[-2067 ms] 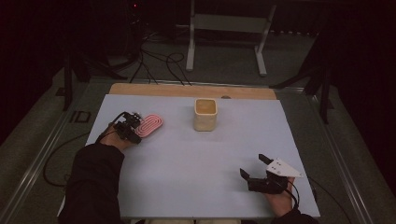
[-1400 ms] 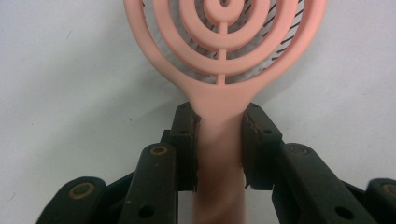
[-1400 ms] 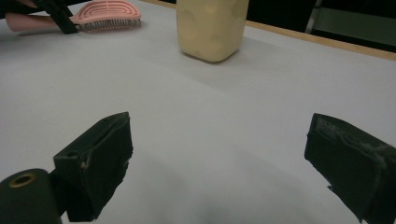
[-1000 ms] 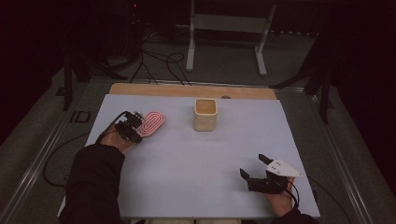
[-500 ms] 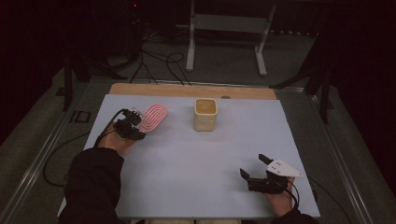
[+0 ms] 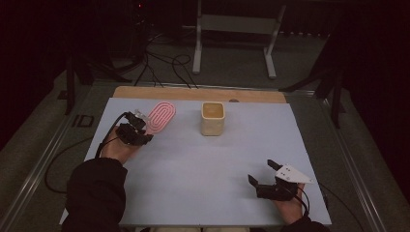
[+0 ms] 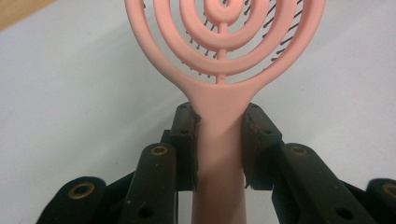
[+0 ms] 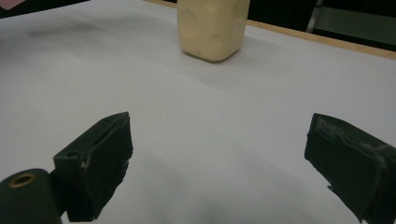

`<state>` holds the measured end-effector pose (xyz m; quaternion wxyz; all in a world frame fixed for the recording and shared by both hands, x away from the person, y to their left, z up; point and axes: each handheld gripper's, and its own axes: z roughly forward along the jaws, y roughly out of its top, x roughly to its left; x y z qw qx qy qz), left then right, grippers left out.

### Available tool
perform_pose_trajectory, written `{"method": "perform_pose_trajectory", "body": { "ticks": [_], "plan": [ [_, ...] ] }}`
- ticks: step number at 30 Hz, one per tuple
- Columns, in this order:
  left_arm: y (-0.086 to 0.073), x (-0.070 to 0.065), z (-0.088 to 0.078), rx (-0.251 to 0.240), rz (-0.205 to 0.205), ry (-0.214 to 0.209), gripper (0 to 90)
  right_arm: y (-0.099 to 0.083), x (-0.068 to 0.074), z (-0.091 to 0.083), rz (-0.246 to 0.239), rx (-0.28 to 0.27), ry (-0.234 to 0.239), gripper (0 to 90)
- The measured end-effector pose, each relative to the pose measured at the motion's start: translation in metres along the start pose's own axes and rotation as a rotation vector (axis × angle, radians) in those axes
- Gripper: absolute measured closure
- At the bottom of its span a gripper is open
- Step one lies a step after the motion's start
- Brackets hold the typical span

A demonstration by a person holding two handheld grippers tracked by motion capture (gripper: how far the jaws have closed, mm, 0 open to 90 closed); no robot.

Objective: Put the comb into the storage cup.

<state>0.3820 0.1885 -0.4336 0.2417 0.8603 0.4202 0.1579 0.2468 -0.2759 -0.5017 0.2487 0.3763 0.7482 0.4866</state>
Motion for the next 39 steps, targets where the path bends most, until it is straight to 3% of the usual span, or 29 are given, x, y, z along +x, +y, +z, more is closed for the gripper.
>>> {"method": "perform_pose_trajectory", "body": {
  "ticks": [10,17,24,39],
  "plan": [
    [-0.002,-0.019,-0.007,-0.088,0.010,0.011,70.3,0.000,0.000,0.000,0.002,-0.002,0.001,7.5],
    [-0.008,-0.033,-0.009,-0.133,0.022,0.052,70.3,0.000,0.000,0.000,0.002,-0.001,-0.002,7.5],
    [-0.017,-0.043,-0.009,-0.188,0.013,0.065,70.3,0.000,0.001,0.001,0.005,0.001,0.000,7.5],
    [-0.026,-0.058,-0.017,-0.292,0.014,0.038,70.2,0.000,0.003,0.002,0.001,-0.003,0.003,7.5]
  ]
}}
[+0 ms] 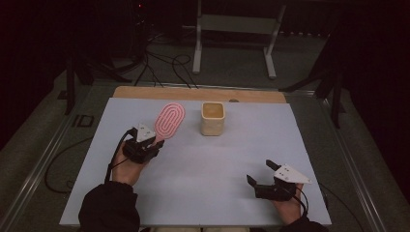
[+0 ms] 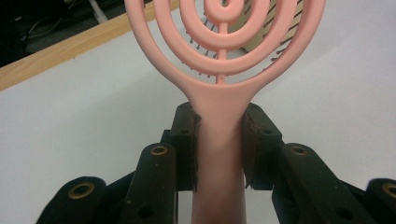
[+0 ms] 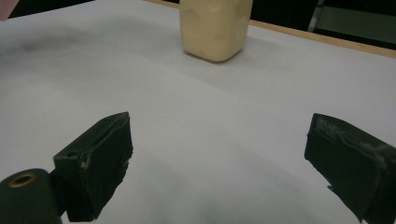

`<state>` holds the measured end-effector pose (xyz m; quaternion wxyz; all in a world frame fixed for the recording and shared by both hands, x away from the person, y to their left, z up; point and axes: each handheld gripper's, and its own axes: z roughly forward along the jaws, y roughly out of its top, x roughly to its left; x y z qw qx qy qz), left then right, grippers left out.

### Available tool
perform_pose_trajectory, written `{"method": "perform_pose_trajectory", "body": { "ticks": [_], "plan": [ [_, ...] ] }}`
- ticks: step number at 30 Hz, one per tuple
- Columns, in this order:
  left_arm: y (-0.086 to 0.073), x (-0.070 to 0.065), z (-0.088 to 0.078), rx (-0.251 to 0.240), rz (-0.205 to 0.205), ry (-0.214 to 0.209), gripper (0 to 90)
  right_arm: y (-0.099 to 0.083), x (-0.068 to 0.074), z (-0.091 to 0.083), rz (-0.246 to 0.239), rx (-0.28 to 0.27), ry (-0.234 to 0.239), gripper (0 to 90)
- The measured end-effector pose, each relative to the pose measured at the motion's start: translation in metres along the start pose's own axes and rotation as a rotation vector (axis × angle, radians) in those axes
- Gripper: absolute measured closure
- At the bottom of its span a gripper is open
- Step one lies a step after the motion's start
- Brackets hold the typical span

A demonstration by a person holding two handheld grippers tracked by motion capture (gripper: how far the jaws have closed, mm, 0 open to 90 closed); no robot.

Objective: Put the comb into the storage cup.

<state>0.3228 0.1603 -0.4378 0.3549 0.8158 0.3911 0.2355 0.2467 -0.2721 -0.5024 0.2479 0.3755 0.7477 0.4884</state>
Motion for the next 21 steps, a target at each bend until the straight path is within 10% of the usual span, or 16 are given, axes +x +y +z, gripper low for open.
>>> {"method": "perform_pose_trajectory", "body": {
  "ticks": [21],
  "plan": [
    [0.012,-0.036,-0.004,-0.070,0.112,-0.056,70.2,0.009,0.002,0.000,0.014,-0.018,0.039,7.5]
  ]
}}
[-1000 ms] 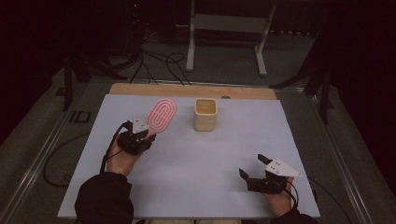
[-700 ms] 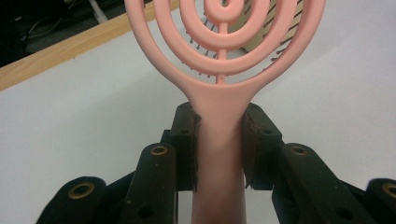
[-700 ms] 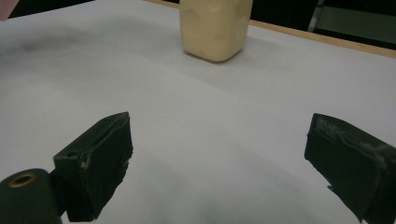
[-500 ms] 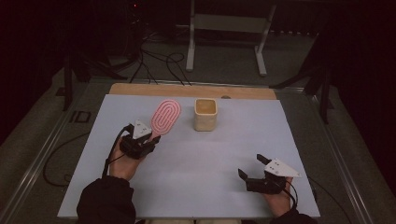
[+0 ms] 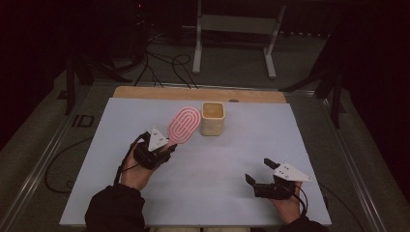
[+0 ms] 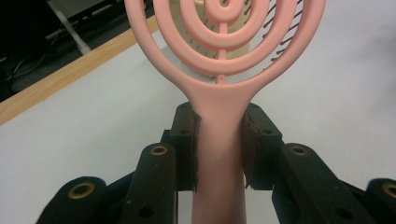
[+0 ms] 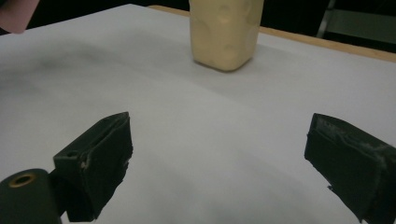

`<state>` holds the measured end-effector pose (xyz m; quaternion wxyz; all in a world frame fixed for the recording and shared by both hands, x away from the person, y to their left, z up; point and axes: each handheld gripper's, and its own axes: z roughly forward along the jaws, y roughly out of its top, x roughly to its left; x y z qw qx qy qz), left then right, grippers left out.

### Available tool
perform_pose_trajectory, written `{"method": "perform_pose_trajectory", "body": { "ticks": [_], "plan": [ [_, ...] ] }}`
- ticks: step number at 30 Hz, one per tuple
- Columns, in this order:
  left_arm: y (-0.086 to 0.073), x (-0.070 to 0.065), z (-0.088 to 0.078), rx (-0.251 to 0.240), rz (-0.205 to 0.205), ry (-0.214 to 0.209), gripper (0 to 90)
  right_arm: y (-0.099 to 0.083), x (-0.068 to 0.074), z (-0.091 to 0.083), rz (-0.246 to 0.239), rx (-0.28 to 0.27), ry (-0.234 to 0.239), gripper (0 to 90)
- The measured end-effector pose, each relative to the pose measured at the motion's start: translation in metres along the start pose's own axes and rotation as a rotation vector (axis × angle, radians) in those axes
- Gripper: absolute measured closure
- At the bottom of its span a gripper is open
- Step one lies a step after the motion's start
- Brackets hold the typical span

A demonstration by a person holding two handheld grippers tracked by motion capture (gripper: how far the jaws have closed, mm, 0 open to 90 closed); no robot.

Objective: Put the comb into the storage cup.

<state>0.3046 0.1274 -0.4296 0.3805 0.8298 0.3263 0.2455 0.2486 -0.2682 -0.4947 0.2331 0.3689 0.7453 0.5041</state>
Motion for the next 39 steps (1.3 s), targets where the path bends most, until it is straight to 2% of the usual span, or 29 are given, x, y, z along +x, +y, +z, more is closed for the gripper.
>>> {"method": "perform_pose_trajectory", "body": {
  "ticks": [6,17,30,39],
  "plan": [
    [0.001,-0.007,0.001,-0.008,0.022,0.001,70.2,0.008,0.003,0.002,-0.008,-0.013,0.015,7.5],
    [0.003,-0.015,0.002,-0.025,0.035,0.004,70.2,0.018,0.003,0.003,0.011,-0.030,0.046,7.5],
    [0.002,-0.014,-0.004,-0.073,0.015,0.024,70.2,0.042,0.013,0.023,0.028,-0.044,0.099,7.5],
    [0.001,-0.015,-0.002,-0.072,0.010,0.018,70.2,0.057,0.015,0.037,0.041,-0.035,0.135,7.5]
  ]
}}
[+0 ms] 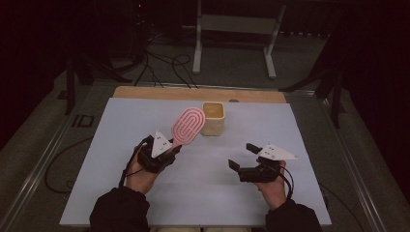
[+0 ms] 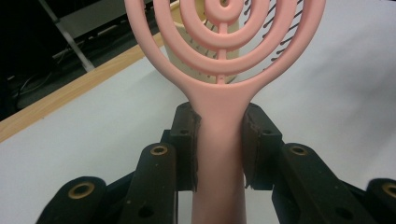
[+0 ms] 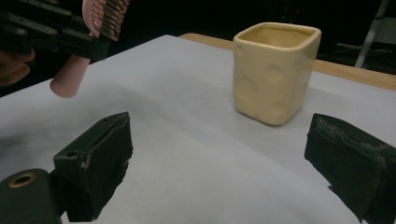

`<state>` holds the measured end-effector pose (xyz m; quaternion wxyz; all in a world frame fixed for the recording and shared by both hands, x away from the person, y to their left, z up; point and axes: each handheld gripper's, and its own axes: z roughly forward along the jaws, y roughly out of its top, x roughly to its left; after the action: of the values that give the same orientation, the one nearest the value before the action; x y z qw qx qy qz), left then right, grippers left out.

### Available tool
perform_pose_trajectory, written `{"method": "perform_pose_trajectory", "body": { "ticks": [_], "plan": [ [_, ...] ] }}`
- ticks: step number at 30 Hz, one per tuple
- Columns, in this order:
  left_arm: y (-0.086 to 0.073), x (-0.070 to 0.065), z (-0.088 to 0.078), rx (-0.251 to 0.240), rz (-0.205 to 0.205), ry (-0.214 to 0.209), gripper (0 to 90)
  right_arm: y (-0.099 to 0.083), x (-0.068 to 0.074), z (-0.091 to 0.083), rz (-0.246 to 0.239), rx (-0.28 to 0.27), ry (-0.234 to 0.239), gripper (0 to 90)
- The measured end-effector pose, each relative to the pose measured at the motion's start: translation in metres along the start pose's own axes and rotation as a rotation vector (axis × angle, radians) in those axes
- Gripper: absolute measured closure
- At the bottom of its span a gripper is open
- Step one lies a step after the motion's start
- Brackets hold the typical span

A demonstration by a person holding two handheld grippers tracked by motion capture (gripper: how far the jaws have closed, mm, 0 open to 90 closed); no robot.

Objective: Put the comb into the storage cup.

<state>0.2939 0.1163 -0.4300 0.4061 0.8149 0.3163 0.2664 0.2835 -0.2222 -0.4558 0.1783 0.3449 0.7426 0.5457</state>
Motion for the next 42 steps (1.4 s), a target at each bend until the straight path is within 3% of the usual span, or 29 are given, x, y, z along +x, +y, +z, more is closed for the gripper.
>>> {"method": "perform_pose_trajectory", "body": {
  "ticks": [8,25,42],
  "plan": [
    [-0.001,-0.001,0.001,-0.008,-0.007,0.002,70.2,0.012,0.002,0.011,0.028,-0.004,0.040,7.5],
    [-0.002,-0.005,0.005,-0.004,0.003,-0.003,70.2,0.035,0.021,0.038,0.037,-0.016,0.119,7.5],
    [-0.003,-0.014,0.010,-0.009,0.012,-0.013,70.2,0.053,0.030,0.061,0.067,-0.027,0.154,7.5]
  ]
}}
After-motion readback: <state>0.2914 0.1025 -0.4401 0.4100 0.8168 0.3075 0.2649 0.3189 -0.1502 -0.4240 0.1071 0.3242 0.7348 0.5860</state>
